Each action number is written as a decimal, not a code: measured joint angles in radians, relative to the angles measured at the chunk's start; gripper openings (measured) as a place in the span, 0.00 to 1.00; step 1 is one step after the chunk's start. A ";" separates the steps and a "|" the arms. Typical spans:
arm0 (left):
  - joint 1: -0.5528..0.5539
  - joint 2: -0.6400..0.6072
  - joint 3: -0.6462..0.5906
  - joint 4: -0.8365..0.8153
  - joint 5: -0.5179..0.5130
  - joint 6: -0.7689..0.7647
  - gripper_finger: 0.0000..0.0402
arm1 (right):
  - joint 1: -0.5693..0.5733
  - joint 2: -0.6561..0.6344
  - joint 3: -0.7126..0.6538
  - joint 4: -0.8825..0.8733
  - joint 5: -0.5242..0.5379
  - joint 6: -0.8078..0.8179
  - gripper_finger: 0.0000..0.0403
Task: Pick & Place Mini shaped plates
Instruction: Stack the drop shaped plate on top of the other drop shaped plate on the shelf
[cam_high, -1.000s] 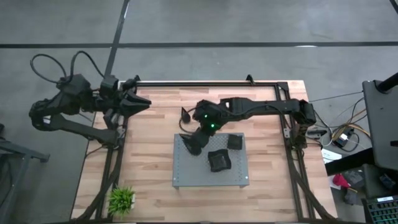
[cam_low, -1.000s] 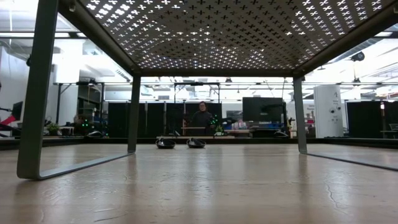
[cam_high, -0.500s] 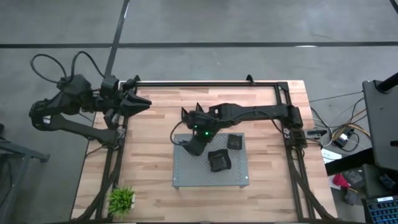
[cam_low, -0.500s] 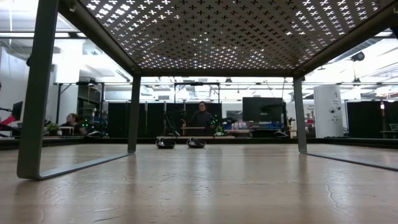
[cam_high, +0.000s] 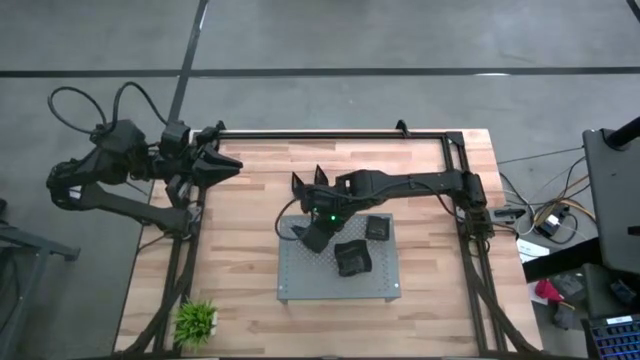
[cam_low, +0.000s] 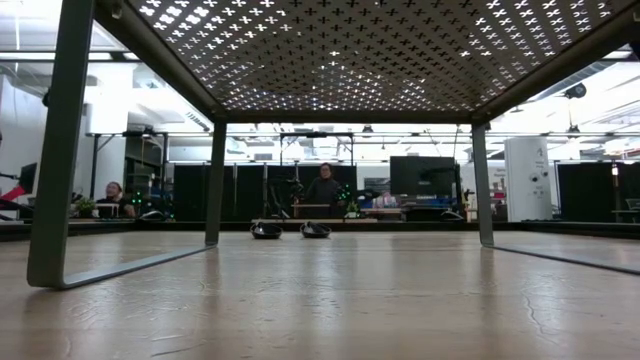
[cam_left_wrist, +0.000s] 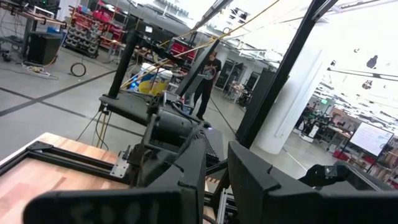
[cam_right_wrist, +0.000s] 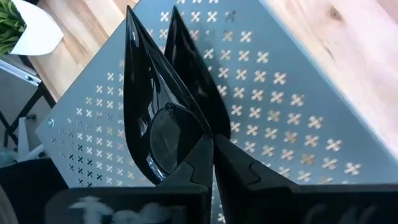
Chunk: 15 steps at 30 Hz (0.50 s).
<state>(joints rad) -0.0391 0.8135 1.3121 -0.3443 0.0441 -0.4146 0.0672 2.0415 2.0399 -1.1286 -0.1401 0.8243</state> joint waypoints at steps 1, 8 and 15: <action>0.000 0.000 0.000 0.000 0.000 0.000 0.15 | 0.001 0.000 0.000 0.000 0.011 0.008 0.02; 0.000 0.000 0.000 0.000 0.000 0.001 0.15 | -0.003 0.000 -0.002 0.001 0.043 0.037 0.02; 0.000 0.000 0.000 0.000 0.000 0.001 0.15 | 0.001 0.000 -0.006 -0.001 0.040 0.059 0.02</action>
<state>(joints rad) -0.0391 0.8135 1.3121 -0.3443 0.0441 -0.4141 0.0683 2.0411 2.0335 -1.1294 -0.1005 0.8833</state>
